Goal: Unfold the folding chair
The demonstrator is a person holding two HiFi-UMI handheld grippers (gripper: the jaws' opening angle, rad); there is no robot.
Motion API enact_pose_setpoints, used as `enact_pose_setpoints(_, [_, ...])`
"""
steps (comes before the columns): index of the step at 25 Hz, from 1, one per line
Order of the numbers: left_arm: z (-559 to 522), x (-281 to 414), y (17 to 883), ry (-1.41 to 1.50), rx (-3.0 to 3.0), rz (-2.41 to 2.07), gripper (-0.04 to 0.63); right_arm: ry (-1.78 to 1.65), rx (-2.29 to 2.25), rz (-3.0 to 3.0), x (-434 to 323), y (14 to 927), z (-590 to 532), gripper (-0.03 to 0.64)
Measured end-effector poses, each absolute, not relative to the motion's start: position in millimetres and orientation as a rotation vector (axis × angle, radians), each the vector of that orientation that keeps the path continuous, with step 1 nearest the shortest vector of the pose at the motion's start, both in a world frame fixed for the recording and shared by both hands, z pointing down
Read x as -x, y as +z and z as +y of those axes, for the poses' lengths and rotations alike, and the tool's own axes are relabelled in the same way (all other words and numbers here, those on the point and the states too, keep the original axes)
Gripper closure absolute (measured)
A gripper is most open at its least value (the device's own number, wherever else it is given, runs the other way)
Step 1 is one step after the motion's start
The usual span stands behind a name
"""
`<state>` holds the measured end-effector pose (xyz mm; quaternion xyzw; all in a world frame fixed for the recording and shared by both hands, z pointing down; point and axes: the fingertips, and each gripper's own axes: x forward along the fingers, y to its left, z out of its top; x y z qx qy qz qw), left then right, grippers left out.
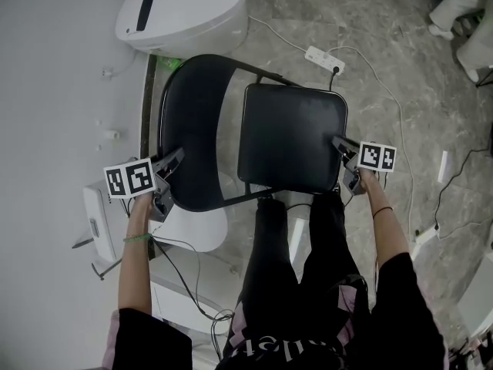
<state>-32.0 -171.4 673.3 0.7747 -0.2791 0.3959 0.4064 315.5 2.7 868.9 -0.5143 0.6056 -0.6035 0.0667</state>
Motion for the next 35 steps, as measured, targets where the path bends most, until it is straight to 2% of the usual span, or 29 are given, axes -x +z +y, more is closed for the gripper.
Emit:
enact_pose_setpoints(9, [-174.1, 34.8, 672.1, 1.042, -1.983, -0.795, 0.479, -1.825, 1.532, 1.862, -304.8, 846.4, 3.7, 0.560])
enact_pose_setpoints(13, [-174.4, 40.5, 670.2, 1.054, -1.949, -0.864, 0.462, -1.828, 1.500, 1.902, -305.6, 818.0, 18.1, 0.560])
enact_pose_setpoints(16, [-175.7, 48.2, 659.3, 1.156, -1.947, -0.933, 0.423, -1.817, 1.462, 1.927, -306.6, 789.0, 31.3, 0.560])
enact_pose_setpoints(19, [-175.0, 56.5, 634.7, 1.216, -1.968, -0.977, 0.423, -1.796, 1.443, 1.982, -304.6, 760.0, 43.1, 0.560])
enact_pose_setpoints(24, [-157.2, 56.8, 592.9, 0.996, -1.951, -1.054, 0.469, -1.786, 1.521, 2.094, -310.1, 729.2, 64.0, 0.560])
enact_pose_setpoints(29, [-129.6, 26.2, 547.8, 0.779, -1.992, -1.062, 0.486, -1.737, 1.581, 2.135, -329.4, 686.5, 70.7, 0.560])
enact_pose_setpoints(35, [-86.0, -9.2, 501.2, 0.721, -2.116, -1.101, 0.495, -1.609, 1.586, 2.133, -353.9, 619.8, 74.5, 0.560])
